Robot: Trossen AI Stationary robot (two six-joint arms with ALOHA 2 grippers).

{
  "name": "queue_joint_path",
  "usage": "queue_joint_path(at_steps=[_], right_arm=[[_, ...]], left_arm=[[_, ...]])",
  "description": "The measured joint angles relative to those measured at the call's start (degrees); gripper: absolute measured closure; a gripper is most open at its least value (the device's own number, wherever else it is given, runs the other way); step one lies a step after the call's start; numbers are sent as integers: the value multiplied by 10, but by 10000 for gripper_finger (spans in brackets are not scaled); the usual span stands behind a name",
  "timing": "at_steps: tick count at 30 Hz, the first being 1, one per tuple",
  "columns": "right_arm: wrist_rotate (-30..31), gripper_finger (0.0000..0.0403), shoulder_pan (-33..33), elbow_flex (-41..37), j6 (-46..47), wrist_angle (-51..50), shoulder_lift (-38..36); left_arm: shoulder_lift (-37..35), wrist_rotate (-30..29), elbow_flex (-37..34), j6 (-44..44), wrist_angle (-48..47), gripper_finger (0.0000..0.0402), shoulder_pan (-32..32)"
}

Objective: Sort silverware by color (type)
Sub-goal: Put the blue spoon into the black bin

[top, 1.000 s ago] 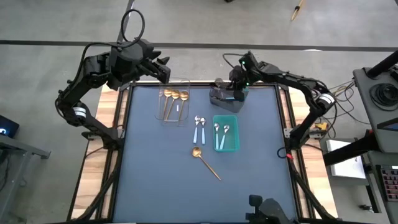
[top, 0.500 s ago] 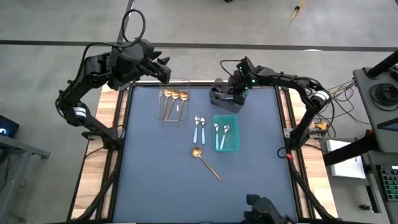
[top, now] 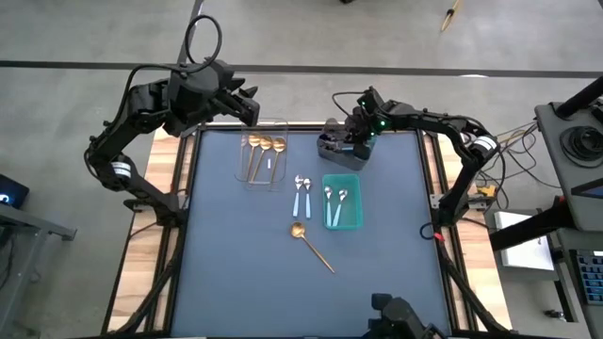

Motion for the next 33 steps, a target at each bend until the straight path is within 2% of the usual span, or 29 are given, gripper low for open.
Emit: queue_joint_path(at_steps=[21, 33], right_arm=[[1, 390, 0, -45, 19, 34, 1], [-3, 390, 3, -44, 26, 58, 39]], left_arm=[[5, 0, 0, 0, 0, 237, 0], [5, 0, 0, -8, 1, 237, 0]])
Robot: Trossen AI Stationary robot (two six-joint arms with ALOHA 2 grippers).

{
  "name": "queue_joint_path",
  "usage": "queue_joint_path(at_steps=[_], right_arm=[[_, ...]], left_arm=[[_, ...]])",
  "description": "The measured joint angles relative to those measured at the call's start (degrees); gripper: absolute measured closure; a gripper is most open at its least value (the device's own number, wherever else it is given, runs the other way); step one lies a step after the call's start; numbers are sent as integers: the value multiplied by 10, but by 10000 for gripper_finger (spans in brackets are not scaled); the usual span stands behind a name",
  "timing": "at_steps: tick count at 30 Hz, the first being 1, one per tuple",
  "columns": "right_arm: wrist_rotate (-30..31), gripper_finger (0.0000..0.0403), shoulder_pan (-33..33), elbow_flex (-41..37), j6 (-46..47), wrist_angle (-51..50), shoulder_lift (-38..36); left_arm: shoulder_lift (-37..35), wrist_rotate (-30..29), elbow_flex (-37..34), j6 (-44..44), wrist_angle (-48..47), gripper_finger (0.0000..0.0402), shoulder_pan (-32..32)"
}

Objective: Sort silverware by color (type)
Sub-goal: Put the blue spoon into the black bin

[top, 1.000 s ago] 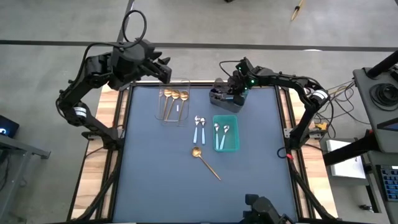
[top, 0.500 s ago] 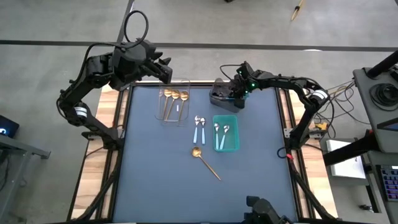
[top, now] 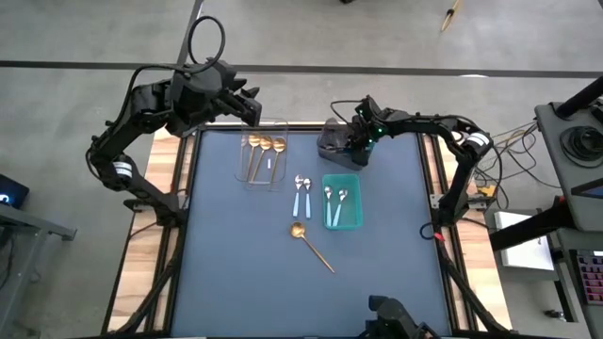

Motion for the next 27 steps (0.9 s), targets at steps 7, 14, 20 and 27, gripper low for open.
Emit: queue_joint_path(at_steps=[7, 14, 20, 27], right_arm=[[-1, 390, 0, 0, -18, 6, 0], [-2, 390, 0, 0, -35, 15, -1], [-2, 390, 0, 0, -45, 27, -1], [0, 390, 0, 0, -54, 35, -1]], left_arm=[[0, 0, 0, -8, 0, 237, 0], [0, 0, 0, -11, 0, 237, 0], [0, 0, 0, -20, 1, 237, 0], [0, 0, 0, -25, 1, 237, 0]])
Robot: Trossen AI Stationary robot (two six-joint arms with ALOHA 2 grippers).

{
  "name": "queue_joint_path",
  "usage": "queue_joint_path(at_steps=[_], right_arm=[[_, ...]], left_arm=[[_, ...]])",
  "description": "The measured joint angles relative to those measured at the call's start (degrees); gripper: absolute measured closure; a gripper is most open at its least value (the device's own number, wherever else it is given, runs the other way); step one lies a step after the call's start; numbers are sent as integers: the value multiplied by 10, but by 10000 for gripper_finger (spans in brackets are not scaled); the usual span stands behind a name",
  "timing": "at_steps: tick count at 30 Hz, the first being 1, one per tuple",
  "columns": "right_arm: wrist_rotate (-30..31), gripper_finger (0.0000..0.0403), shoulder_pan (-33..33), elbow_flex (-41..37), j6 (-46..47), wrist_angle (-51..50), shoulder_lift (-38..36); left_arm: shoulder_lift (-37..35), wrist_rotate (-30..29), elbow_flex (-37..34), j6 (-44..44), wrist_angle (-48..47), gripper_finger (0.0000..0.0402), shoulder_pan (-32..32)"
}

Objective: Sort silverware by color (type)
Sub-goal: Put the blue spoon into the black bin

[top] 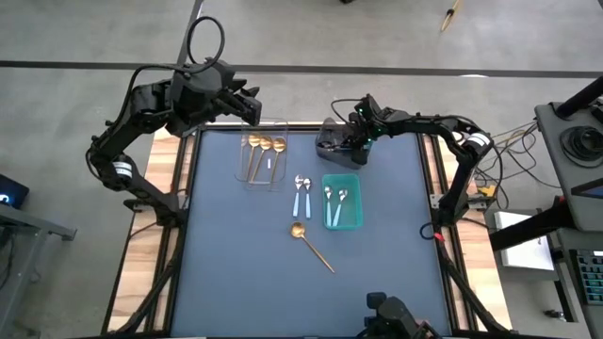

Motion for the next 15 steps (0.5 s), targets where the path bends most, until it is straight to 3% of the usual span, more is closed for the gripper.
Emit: queue_joint_path(at_steps=[15], right_arm=[[4, 390, -1, 0, -27, 30, -3]], left_arm=[[1, 0, 0, 0, 0, 237, 0]])
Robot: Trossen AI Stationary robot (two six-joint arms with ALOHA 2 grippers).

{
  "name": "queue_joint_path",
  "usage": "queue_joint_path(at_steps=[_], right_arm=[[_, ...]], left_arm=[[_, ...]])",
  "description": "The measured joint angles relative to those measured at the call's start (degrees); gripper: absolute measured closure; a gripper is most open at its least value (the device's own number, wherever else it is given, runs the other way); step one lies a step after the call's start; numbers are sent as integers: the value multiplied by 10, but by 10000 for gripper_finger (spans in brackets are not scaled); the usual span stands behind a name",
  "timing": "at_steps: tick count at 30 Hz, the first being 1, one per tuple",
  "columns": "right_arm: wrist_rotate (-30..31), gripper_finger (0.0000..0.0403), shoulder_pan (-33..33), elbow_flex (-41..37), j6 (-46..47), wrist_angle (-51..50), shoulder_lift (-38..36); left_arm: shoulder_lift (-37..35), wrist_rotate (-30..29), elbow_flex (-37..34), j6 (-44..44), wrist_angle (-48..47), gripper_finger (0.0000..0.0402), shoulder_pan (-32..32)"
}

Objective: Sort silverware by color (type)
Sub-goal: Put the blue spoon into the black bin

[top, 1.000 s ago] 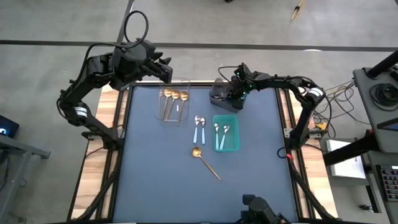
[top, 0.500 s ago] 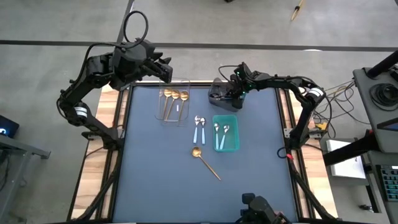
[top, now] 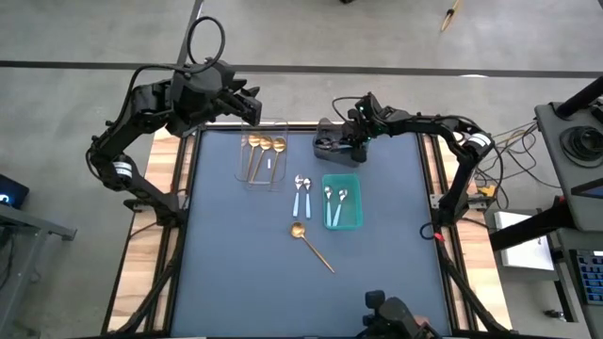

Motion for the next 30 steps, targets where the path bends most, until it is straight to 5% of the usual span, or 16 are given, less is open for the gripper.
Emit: queue_joint_path(at_steps=[17, 23, 30], right_arm=[[-17, 390, 3, 42, -49, -14, -8], [-68, 390, 4, 42, -154, -23, -7], [-67, 390, 0, 41, -129, -21, 18]], left_arm=[[0, 0, 0, 3, 0, 237, 0], [0, 0, 0, 3, 0, 237, 0], [0, 0, 0, 3, 0, 237, 0]])
